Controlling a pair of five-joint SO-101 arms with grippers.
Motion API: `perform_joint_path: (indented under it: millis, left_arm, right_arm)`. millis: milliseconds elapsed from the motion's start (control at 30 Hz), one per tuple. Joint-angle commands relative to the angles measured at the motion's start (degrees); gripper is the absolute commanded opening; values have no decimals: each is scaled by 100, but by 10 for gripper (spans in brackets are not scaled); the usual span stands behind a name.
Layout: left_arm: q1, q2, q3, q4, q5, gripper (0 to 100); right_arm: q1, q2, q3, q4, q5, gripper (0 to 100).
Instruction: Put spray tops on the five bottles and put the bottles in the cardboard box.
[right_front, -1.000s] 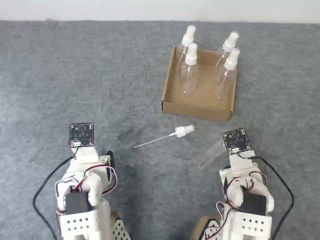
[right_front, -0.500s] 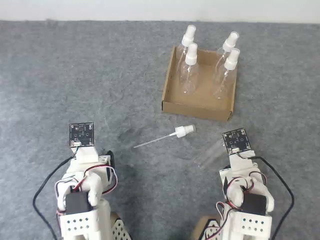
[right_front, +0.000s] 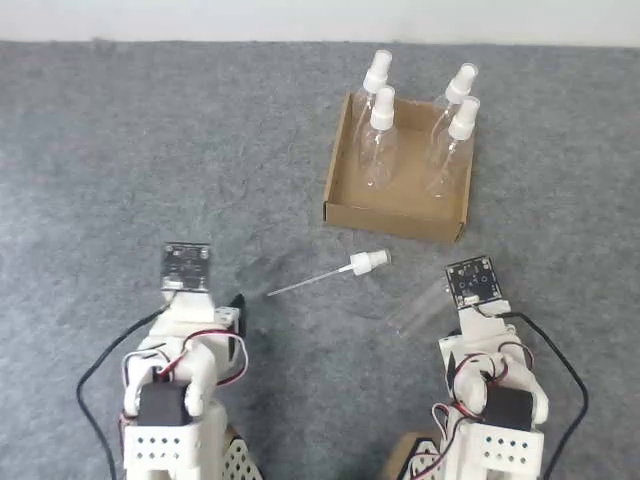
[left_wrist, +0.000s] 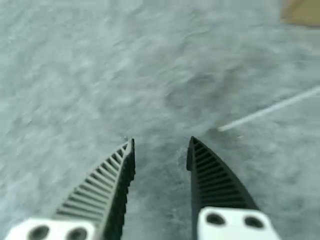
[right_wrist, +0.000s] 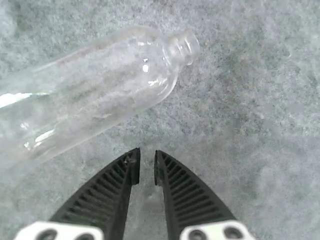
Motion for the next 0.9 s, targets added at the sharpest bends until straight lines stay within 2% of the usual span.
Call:
perform_joint_path:
  millis: [0, 100, 200, 333, 500, 667, 767, 867]
  left_arm:
    - [132, -114, -48, -185, 9, 162]
    - [-141, -114, -48, -141, 9, 162]
    - [-334, -105, -48, -132, 9, 162]
    - [-396, -105, -48, -123, 9, 161]
    - [-378, -105, -48, -123, 9, 161]
    - [-378, -105, -48, -123, 9, 161]
    - [-378, -105, -48, -123, 9, 160]
    - [-378, -105, -48, -123, 9, 160]
  right_arm:
    - [66, -22, 97, -1121, -26, 17]
    - [154, -22, -88, -1771, -62, 17]
    - [136, 4, -607, -1824, -79, 17]
    - [154, 57, -1591, -1341, -492, 17]
    - [136, 312, -2734, -725, -571, 17]
    - [84, 1868, -3666, -778, -1345, 17]
    - [-321, 3152, -4132, -769, -1486, 24]
    - [-980, 4409, -4519, -725, -1723, 102]
